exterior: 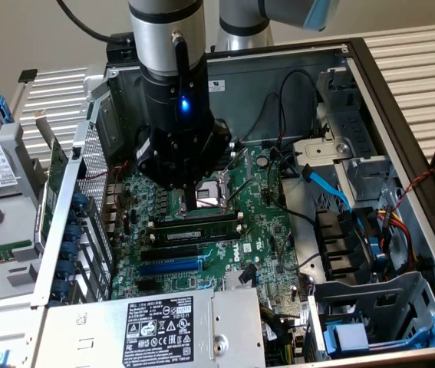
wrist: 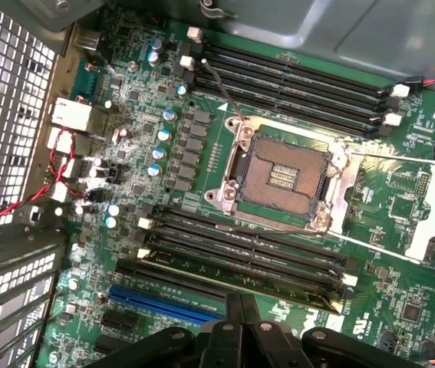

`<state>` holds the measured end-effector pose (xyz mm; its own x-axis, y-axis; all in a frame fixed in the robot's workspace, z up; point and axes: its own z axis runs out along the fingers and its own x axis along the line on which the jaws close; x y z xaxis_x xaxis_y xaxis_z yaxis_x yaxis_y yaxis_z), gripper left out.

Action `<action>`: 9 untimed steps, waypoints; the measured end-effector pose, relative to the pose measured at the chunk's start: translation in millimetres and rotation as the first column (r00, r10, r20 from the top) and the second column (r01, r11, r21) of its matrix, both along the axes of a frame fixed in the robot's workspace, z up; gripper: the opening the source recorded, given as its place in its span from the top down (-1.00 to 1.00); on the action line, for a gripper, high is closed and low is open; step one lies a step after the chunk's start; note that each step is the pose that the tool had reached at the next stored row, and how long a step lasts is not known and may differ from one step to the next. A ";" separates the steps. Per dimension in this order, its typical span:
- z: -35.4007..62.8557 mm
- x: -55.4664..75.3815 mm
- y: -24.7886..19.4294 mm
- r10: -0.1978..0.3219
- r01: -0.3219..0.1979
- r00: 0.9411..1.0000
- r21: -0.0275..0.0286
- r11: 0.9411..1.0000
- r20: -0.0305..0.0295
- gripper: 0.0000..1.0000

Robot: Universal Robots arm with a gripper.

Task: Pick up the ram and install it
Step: 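Press down the ram until it locks into place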

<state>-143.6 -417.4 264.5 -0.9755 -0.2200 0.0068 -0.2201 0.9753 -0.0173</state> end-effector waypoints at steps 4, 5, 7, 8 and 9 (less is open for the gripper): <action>-0.1 0.4 0.5 -0.031 0.031 1.000 0.000 1.000 0.000 0.79; -0.1 0.5 0.6 -0.038 0.038 0.999 0.000 0.999 0.000 0.79; -0.2 0.6 0.7 -0.053 0.053 0.999 0.000 0.999 0.000 0.79; -0.4 0.8 0.8 -0.060 0.060 0.998 0.000 0.998 0.000 0.79; -0.5 1.0 0.8 -0.065 0.065 0.998 0.000 0.998 0.001 0.79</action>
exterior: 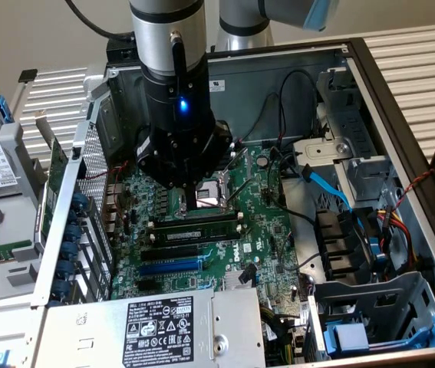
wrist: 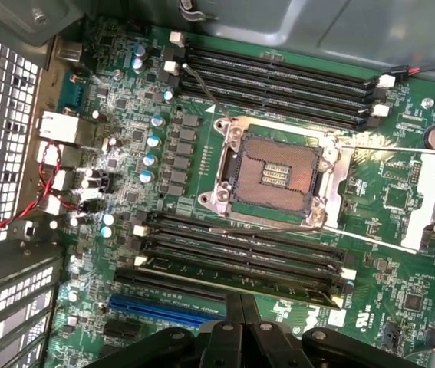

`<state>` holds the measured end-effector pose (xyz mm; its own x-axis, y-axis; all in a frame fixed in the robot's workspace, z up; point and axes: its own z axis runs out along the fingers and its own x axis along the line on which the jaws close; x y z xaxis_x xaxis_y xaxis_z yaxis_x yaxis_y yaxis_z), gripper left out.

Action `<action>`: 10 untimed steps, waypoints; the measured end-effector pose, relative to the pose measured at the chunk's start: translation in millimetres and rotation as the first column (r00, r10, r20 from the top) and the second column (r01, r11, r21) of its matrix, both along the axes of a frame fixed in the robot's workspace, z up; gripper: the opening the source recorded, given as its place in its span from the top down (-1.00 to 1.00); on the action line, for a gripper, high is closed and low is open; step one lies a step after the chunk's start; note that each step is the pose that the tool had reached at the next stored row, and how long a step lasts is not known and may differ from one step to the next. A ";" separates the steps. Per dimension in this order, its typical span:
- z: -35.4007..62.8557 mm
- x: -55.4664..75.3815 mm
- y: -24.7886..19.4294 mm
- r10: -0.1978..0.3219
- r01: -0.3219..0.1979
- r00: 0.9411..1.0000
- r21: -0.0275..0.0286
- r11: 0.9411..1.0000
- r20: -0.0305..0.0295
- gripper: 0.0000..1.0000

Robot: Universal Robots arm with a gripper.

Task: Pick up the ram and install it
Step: 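Press down the ram until it locks into place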

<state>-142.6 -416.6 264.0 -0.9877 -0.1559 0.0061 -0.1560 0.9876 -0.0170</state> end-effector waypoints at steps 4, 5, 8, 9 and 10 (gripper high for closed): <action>-0.2 1.1 0.4 -0.018 0.018 1.000 0.000 1.000 0.002 0.79; -0.1 1.4 0.5 -0.022 0.022 1.000 0.000 1.000 0.003 0.79; -0.2 2.5 1.1 -0.033 0.033 0.999 0.000 0.999 0.006 0.79; -0.2 2.9 1.3 -0.037 0.037 0.999 0.000 0.999 0.007 0.79; -0.2 3.3 1.5 -0.040 0.040 0.999 0.000 0.999 0.008 0.79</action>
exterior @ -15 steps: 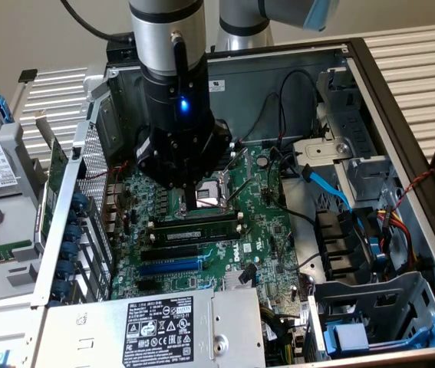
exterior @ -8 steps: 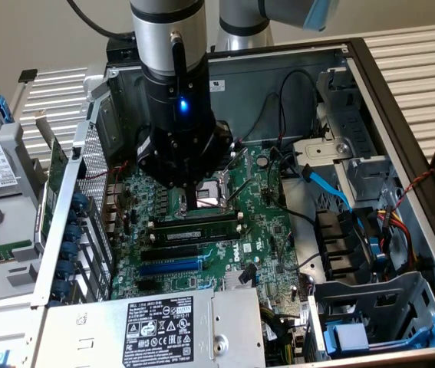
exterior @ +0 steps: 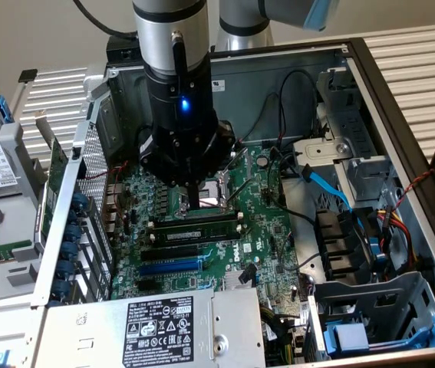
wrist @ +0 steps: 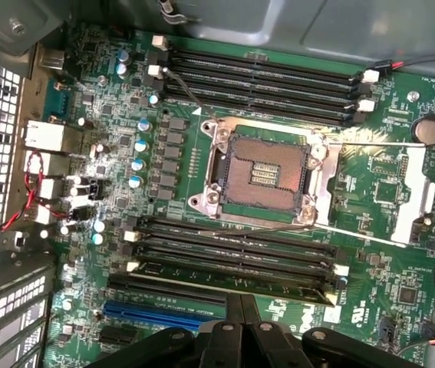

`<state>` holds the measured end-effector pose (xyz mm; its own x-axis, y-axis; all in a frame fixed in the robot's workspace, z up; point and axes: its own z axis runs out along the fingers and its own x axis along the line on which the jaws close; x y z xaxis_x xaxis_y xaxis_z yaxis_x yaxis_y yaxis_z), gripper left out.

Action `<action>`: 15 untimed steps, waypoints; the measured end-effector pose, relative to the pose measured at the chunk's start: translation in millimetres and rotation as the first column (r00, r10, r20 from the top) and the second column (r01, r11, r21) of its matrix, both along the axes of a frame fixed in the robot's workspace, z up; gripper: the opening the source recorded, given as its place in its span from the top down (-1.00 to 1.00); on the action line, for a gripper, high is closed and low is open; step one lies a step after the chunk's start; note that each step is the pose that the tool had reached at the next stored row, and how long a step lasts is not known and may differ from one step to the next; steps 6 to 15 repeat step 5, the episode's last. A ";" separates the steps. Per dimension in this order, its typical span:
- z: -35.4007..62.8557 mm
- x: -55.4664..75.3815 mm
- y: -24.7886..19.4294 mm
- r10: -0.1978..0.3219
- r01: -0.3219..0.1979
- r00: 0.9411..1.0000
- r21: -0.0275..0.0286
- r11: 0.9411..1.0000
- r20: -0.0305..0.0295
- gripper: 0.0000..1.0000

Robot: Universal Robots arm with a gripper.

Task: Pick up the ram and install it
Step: 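Press down the ram until it locks into place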

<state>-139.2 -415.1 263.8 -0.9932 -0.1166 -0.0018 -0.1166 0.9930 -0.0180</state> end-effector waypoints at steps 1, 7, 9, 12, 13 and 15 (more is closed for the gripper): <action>0.1 0.4 0.1 -0.003 0.003 1.000 0.000 1.000 0.001 0.79; 0.0 0.8 0.1 -0.014 0.014 1.000 0.000 1.000 0.001 0.79; 0.0 0.8 0.1 -0.014 0.014 1.000 0.000 1.000 0.001 0.79; 0.0 0.8 0.1 -0.014 0.014 1.000 0.000 1.000 0.001 0.79; 0.0 0.8 0.1 -0.014 0.014 1.000 0.000 1.000 0.001 0.79; 0.0 0.8 0.1 -0.014 0.014 1.000 0.000 1.000 0.001 0.79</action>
